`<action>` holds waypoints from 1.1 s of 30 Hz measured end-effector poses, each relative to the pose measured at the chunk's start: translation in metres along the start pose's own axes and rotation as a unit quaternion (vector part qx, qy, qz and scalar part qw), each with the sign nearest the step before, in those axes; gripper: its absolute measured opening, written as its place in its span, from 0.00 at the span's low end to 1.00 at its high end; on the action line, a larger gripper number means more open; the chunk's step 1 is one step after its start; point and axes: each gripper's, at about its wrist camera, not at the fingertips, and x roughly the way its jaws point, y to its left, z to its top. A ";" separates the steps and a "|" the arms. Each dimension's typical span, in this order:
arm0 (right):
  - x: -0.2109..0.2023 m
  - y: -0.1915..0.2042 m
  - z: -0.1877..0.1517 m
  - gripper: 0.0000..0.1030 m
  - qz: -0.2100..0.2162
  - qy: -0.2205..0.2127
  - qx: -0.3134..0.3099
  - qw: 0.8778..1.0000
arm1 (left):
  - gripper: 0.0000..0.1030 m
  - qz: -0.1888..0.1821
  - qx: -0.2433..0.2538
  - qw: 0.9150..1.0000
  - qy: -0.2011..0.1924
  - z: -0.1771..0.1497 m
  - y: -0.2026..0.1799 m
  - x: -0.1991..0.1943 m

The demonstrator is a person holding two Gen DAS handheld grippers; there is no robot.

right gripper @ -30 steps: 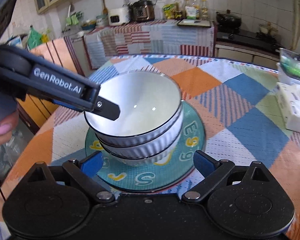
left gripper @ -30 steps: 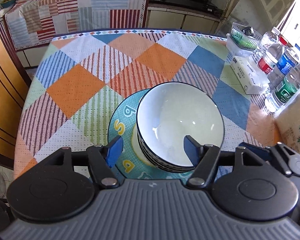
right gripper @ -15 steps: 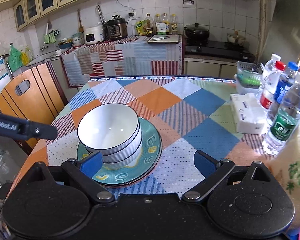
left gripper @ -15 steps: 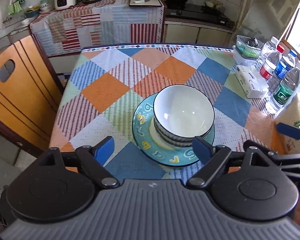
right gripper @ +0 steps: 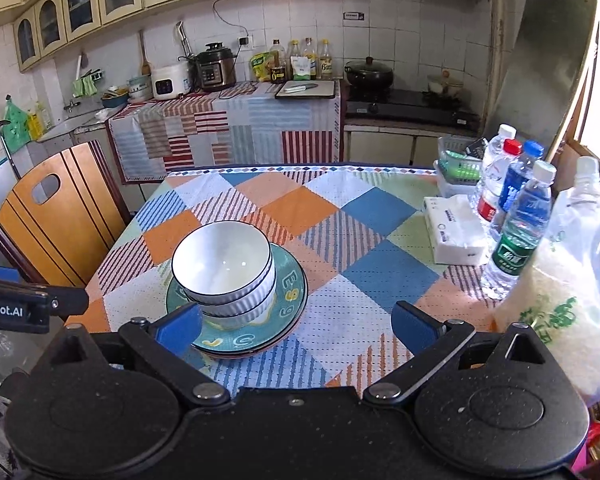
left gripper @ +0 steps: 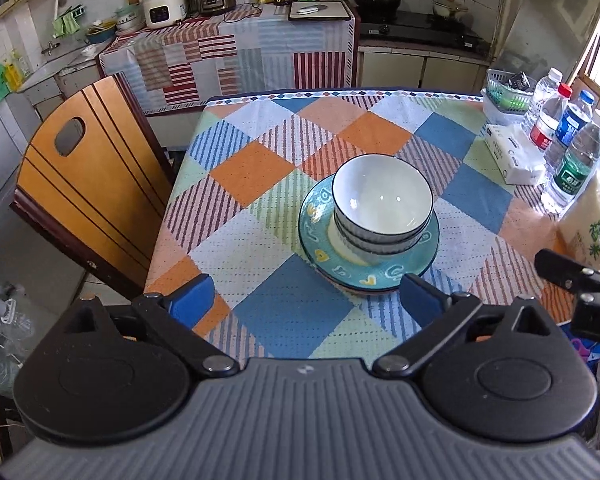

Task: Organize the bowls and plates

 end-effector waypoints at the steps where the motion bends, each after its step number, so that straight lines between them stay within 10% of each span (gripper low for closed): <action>1: -0.003 0.001 -0.001 0.99 -0.005 0.000 0.000 1.000 | 0.97 0.007 0.001 1.000 0.001 -0.003 0.000 -0.003; 33: -0.014 0.019 -0.024 0.99 -0.033 0.026 0.021 0.999 | 0.97 0.030 -0.018 0.999 -0.031 -0.039 0.016 -0.010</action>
